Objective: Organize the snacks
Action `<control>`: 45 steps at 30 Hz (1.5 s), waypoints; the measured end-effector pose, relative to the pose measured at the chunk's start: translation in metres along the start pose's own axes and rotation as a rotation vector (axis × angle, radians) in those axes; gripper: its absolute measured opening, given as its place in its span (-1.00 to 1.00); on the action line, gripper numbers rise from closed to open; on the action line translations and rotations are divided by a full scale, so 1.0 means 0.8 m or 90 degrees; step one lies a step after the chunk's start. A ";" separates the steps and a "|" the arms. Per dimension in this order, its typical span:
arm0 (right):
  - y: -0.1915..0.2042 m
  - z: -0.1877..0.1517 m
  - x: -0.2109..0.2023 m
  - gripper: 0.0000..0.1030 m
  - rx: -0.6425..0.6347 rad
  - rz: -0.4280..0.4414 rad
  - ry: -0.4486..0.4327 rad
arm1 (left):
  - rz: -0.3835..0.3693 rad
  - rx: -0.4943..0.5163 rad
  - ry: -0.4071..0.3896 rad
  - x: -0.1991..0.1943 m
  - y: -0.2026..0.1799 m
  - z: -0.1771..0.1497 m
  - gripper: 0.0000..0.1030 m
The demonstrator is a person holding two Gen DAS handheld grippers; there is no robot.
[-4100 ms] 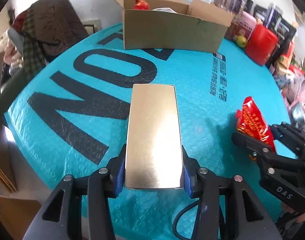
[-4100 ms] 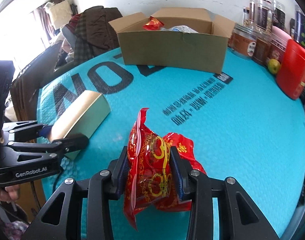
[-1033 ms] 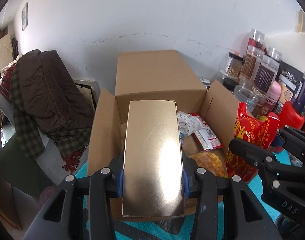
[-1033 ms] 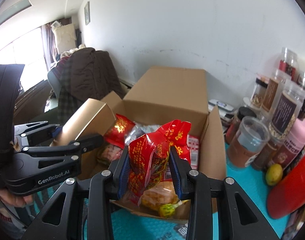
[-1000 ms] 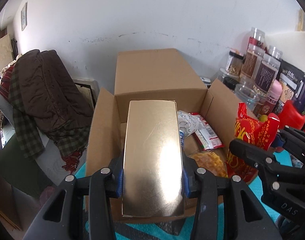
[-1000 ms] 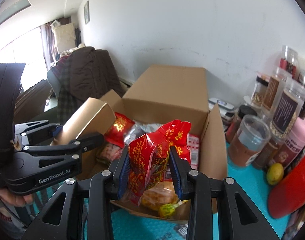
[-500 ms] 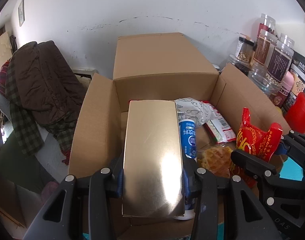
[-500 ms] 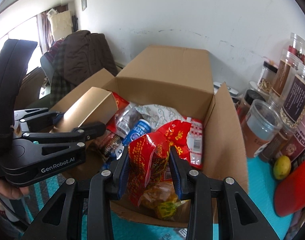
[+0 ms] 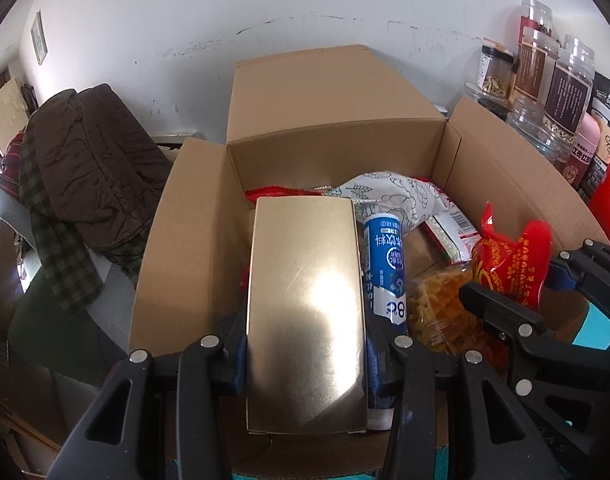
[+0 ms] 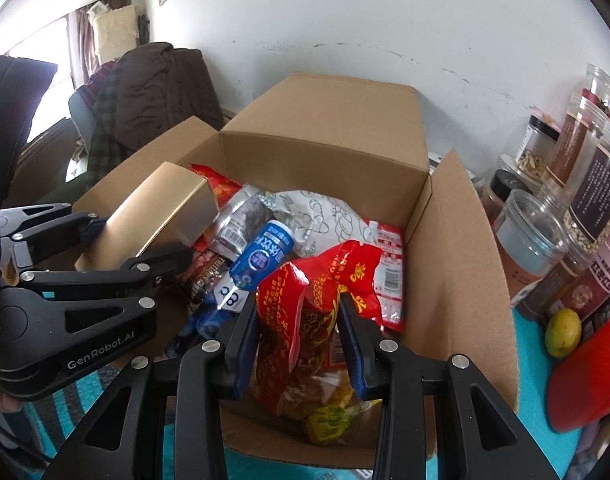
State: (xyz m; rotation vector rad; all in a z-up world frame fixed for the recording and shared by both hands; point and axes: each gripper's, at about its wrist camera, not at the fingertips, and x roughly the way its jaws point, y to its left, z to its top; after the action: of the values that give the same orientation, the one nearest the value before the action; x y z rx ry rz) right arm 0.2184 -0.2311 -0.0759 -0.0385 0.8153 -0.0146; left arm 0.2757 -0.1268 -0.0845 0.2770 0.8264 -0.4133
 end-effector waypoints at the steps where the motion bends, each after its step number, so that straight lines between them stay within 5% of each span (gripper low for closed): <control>1: 0.000 0.000 0.002 -0.28 0.002 0.000 0.004 | -0.001 0.000 0.003 0.000 0.000 0.000 -0.16; 9: -0.002 0.001 0.000 0.00 0.011 -0.006 0.010 | -0.017 -0.010 0.020 -0.005 0.003 0.001 -0.15; 21: -0.003 0.015 -0.038 0.01 0.016 -0.023 -0.019 | 0.005 -0.029 -0.018 -0.051 0.012 0.017 -0.09; 33: 0.022 0.039 -0.141 0.01 -0.006 -0.044 -0.118 | 0.015 -0.045 -0.114 -0.161 0.028 0.023 -0.09; 45: 0.051 0.017 -0.252 0.17 -0.008 -0.041 -0.215 | 0.020 -0.055 -0.196 -0.280 0.032 -0.017 -0.09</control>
State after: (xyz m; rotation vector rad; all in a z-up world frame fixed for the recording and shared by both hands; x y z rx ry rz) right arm 0.0902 -0.1846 0.0782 -0.0766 0.4764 -0.0627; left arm 0.1430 -0.0435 0.0778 0.1401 0.5359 -0.3788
